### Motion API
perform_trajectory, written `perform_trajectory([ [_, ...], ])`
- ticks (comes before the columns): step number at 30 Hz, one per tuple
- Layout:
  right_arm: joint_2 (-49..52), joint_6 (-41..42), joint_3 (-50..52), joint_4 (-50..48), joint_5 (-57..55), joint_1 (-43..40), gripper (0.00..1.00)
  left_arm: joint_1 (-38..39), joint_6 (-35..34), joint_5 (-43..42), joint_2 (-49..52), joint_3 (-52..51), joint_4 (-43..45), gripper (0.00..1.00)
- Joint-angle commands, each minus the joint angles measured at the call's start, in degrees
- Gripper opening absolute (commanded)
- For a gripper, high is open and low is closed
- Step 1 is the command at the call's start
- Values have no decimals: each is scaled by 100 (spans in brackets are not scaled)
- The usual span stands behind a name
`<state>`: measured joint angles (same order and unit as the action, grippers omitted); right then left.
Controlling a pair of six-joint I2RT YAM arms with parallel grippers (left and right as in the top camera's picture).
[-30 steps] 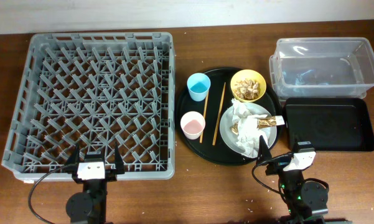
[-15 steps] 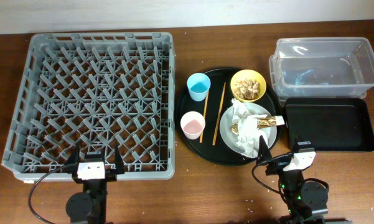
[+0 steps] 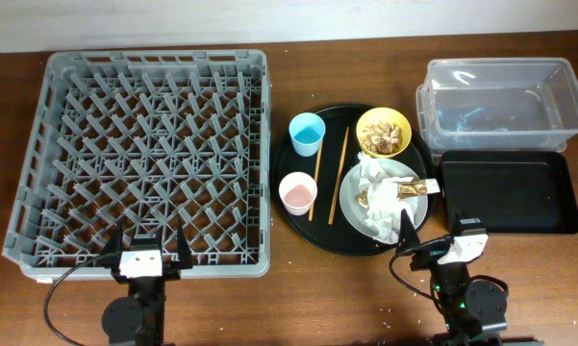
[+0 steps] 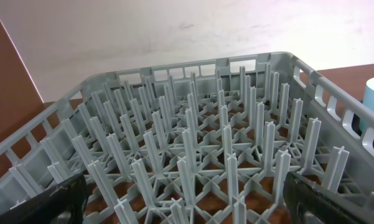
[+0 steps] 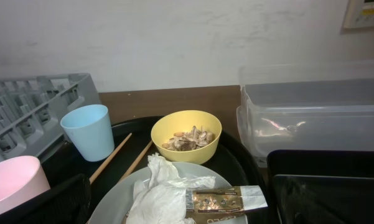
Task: Sort waste into correct bins and load items into the dishwasher rack
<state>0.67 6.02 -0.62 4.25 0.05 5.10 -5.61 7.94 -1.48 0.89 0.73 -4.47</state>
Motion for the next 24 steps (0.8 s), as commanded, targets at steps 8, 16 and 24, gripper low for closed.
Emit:
perform_trajectory([
  [8,-26,39,31,28,-70,-31,99,-20,96,39,-44,-24,-26,99],
  [16,-26,39,31,0,216,-31,99,-20,96,39,-44,-24,-24,99],
  [24,-24,37,-319,-2,511,-31,98,-20,96,42,-44,-24,-15,99],
])
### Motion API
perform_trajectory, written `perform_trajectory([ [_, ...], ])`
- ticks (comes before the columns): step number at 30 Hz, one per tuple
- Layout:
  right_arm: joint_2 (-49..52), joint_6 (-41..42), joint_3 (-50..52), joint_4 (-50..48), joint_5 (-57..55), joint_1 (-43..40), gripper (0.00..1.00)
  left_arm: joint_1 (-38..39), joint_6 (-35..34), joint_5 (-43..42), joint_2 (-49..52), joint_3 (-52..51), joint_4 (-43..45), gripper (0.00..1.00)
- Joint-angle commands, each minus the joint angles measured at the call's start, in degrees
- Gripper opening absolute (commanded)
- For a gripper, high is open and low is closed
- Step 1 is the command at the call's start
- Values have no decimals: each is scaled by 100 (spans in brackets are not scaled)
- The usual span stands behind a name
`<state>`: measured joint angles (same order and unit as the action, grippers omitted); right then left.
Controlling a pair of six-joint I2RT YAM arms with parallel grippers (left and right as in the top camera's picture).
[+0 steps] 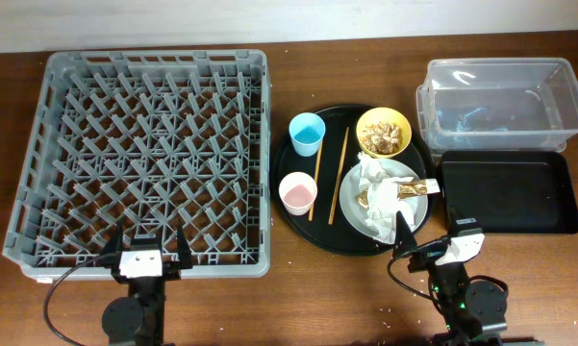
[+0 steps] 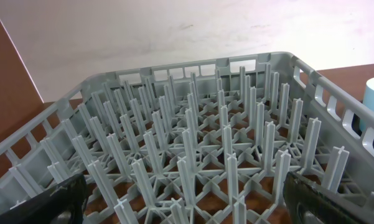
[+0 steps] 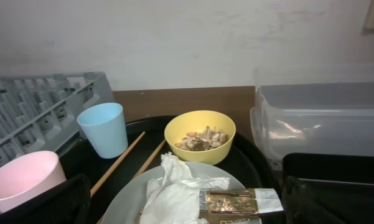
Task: Sort waste into correct bins and load items into the dishwasher rack
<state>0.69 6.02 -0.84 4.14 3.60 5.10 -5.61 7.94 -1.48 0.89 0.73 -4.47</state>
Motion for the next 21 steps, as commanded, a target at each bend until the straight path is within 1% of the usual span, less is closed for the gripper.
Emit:
perform_trajectory([
  [1,-26,35,-400,37,157,-31,98,-20,96,42,-44,-24,-17,99],
  [15,48,-28,-1611,1191,13,-31,98,-20,96,42,-44,-24,-15,99],
  [17,229,-28,-1825,1307,-66,-31,98,-20,96,39,-44,-24,-17,99],
  [21,962,-28,-2509,1598,-83,-31,98,-20,96,42,-44,-24,-17,99],
])
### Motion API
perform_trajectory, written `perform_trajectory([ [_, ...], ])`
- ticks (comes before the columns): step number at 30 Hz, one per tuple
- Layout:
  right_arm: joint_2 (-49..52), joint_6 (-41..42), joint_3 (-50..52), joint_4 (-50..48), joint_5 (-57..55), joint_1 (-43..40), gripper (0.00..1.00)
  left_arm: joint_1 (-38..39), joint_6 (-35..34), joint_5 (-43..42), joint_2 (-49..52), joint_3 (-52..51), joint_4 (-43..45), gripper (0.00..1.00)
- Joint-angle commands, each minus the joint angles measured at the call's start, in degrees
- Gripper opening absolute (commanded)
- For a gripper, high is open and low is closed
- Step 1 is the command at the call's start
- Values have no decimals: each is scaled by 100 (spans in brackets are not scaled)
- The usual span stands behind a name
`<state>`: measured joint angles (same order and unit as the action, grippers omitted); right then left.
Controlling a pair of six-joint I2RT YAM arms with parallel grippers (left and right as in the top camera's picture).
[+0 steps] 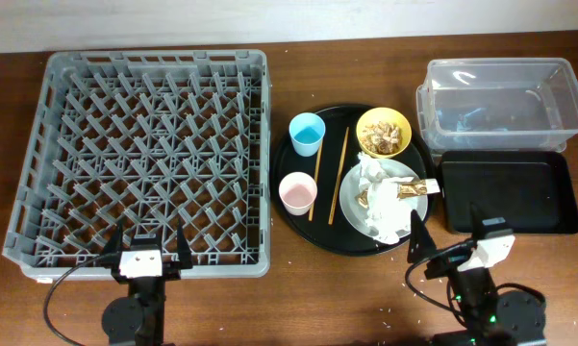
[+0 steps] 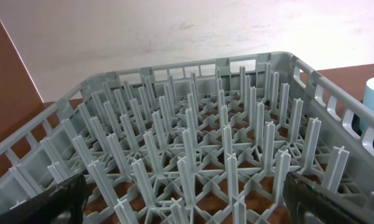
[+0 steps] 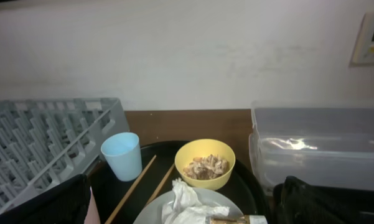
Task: Sort waste into correct bins and load items into the dishwasher rack
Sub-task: 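Reach the right gripper to the tissue and wrapper on the white plate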
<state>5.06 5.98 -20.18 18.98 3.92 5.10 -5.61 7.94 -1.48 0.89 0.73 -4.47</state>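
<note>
The grey dishwasher rack fills the left of the table, and its pegs fill the left wrist view. My left gripper stands open at the rack's front edge, holding nothing. A round black tray carries a blue cup, a pink cup, chopsticks, a yellow bowl of scraps and a white plate with crumpled tissue and a wrapper. My right gripper is open in front of the plate, apart from it.
Stacked clear plastic bins stand at the back right. A black rectangular tray lies in front of them, just beyond my right gripper. A wall rises behind the table.
My right gripper has shifted right and back from the plate; its view now sits higher and farther off, so the bowl and cups look smaller. The left arm has not moved.
My right gripper stood open close in front of the plate of tissue and wrapper. Then its view had turned slightly left. Now it is farther back and to the right. The left gripper stayed open at the rack's front edge. No object has moved.
</note>
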Motion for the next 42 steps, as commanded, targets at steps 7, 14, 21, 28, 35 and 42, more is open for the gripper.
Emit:
perform_trajectory([
  [7,2719,-22,-2518,1495,-111,-31,98,-20,96,42,-44,-24,-17,99],
  [14,4492,66,-3650,2212,662,-26,98,-20,96,42,-44,-24,-17,99],
  [21,5917,260,-3650,2153,1176,-26,86,-20,96,39,-44,-24,-17,99],
  [28,7576,2625,-3650,2059,-481,313,86,-20,96,39,-44,-24,-20,99],
  [35,8902,3368,-3650,1707,-763,461,99,-20,96,39,-44,-24,-20,99],
  [42,9665,3327,-3650,1051,-767,651,96,-20,96,39,-44,-24,-20,99],
])
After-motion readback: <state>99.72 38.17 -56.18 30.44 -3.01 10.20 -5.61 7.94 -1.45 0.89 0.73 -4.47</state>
